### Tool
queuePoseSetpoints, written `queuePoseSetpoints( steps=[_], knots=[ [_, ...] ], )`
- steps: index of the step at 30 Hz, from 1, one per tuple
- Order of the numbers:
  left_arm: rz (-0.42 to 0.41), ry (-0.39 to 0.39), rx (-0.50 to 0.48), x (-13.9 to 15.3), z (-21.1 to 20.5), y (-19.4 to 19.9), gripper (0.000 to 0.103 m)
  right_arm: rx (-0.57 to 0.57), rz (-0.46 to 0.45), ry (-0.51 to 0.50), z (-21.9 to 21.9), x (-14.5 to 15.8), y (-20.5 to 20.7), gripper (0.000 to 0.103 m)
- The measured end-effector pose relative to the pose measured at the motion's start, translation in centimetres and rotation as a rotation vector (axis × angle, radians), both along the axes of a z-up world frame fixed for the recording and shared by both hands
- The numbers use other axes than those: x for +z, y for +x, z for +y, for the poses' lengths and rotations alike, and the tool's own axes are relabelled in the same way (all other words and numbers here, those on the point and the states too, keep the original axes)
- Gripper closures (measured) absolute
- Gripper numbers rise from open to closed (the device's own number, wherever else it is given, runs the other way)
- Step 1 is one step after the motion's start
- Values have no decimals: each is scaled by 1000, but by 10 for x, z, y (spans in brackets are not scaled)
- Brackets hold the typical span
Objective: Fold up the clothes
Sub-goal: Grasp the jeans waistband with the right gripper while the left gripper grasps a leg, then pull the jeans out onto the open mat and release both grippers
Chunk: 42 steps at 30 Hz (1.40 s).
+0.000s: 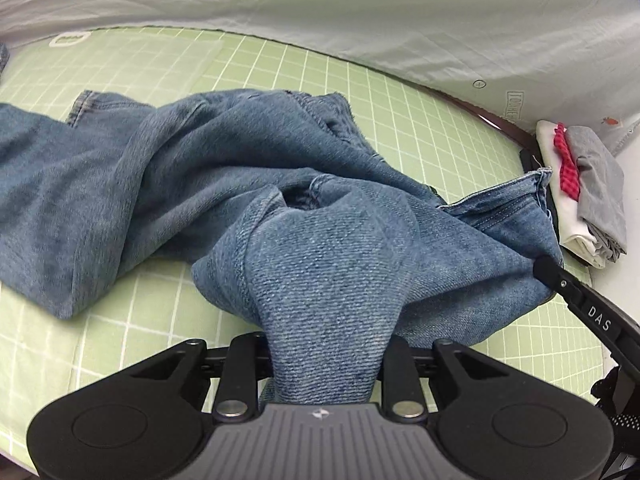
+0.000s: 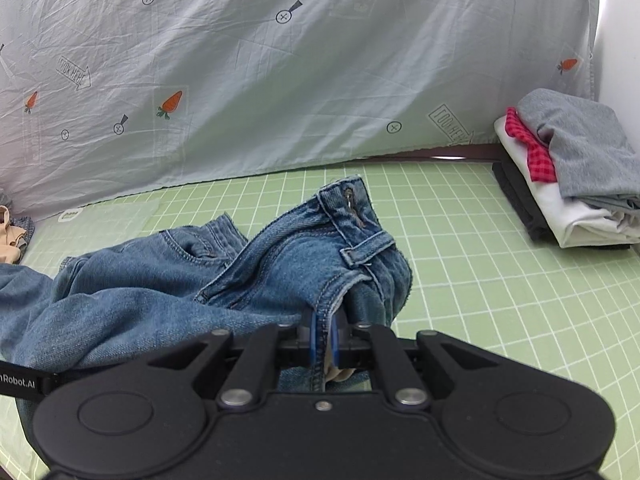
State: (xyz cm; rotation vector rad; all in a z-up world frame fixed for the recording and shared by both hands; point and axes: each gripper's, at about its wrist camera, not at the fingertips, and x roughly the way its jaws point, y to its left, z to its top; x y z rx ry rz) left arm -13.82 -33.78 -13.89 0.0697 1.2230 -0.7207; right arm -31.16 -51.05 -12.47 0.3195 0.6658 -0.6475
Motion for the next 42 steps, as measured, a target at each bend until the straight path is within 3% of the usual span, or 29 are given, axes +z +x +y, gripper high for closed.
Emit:
queuePoseSetpoints(
  steps=[8, 13, 16, 18, 26, 35, 42],
  knots=[
    [10, 17, 1, 5, 17, 1, 67, -2, 52, 78, 4, -17, 5, 93],
    [-31, 2, -20, 22, 38, 4, 62, -29, 44, 83, 9, -13, 13, 88],
    [-63, -9, -14, 33, 54, 11, 61, -59, 32, 68, 13, -6, 21, 81],
    [-89, -12, -3, 39, 68, 17, 62, -78, 19, 47, 17, 0, 28, 71],
    [-118, 13, 141, 49, 127, 60, 62, -50, 22, 59, 46, 4, 69, 64],
    [-72, 77, 343, 36, 203, 129, 61, 13, 26, 62, 92, 5, 129, 59],
    [-41, 113, 417, 24, 262, 184, 61, 27, 3, 70, 131, 0, 188, 59]
  ],
)
